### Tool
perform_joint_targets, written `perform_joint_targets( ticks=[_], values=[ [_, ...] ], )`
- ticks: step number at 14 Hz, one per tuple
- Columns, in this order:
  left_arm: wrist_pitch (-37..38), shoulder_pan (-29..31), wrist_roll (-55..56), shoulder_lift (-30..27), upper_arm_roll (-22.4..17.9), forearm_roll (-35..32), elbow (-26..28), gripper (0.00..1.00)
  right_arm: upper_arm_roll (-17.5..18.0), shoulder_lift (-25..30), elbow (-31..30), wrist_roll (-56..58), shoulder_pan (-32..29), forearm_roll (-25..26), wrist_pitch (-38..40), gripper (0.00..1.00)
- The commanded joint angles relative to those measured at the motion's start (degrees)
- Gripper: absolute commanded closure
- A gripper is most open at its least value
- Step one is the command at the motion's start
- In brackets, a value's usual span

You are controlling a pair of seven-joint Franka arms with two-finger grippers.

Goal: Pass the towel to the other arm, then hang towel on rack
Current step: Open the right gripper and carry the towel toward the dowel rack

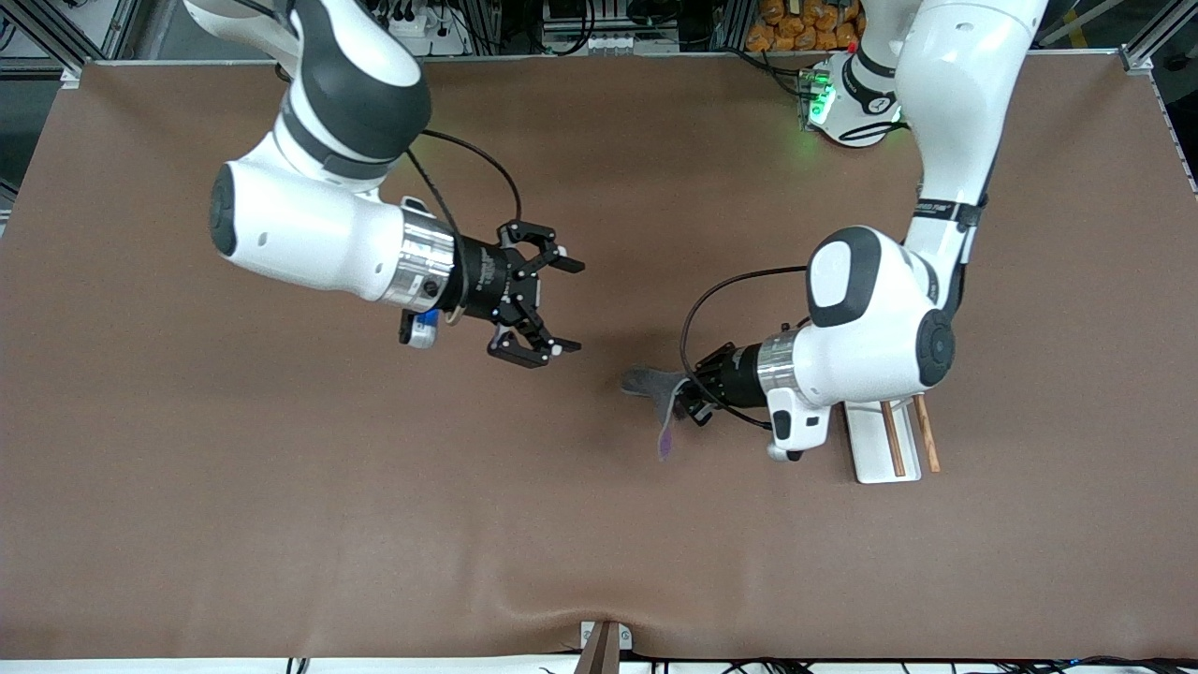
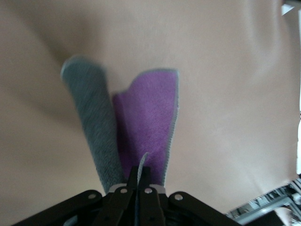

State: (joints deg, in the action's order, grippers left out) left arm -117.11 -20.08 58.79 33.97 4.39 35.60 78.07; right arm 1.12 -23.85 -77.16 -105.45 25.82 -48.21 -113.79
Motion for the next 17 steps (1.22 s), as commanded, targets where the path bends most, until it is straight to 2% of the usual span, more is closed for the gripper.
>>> perform_joint_targets(
  ticks=[1, 4, 5, 9, 10, 11, 14, 16, 17],
  values=[
    [2.40, 0.13, -1.82, -4.08, -0.17, -5.00, 0.94, 1.00, 0.37, 1.69, 0.25, 5.93, -4.80, -0.31, 8.99, 0.00],
    [7.05, 2.76, -8.40, -5.93, -0.17, -8.70, 1.03, 1.00, 0.20, 3.28, 0.25, 16.11, -9.98, -0.05, 18.76, 0.00],
    [9.07, 4.59, -11.21, -6.28, -0.17, -9.40, 1.11, 1.00, 0.29, 3.63, 0.25, 19.28, -11.39, 1.61, 20.96, 0.00],
    [16.46, 11.28, -22.90, -6.29, -0.17, -9.50, 1.29, 1.00, 0.29, 7.05, 0.16, 33.25, -13.60, 13.99, 29.47, 0.00],
    [17.69, 13.03, -25.89, -6.20, -0.17, -9.58, 1.29, 1.00, 0.37, 7.49, 0.16, 38.69, -14.22, 18.80, 32.64, 0.00],
    [18.83, 14.53, -28.44, -6.03, -0.17, -9.59, 1.38, 1.00, 0.37, 8.02, 0.16, 44.48, -14.83, 22.68, 35.19, 0.00],
    [20.69, 18.05, -34.60, -5.94, -0.17, -12.21, 1.38, 1.00, 0.37, 8.73, -0.01, 62.83, -20.00, 29.11, 39.07, 0.00],
    [20.69, 20.25, -38.03, -5.85, -0.17, -12.57, 1.38, 1.00, 0.37, 9.52, -0.36, 80.06, -20.98, 39.03, 39.96, 0.00],
    [20.69, 21.13, -39.87, -5.76, -0.17, -12.57, 1.38, 1.00, 0.29, 9.52, -0.36, 84.92, -22.64, 40.11, 40.40, 0.00]
  ],
)
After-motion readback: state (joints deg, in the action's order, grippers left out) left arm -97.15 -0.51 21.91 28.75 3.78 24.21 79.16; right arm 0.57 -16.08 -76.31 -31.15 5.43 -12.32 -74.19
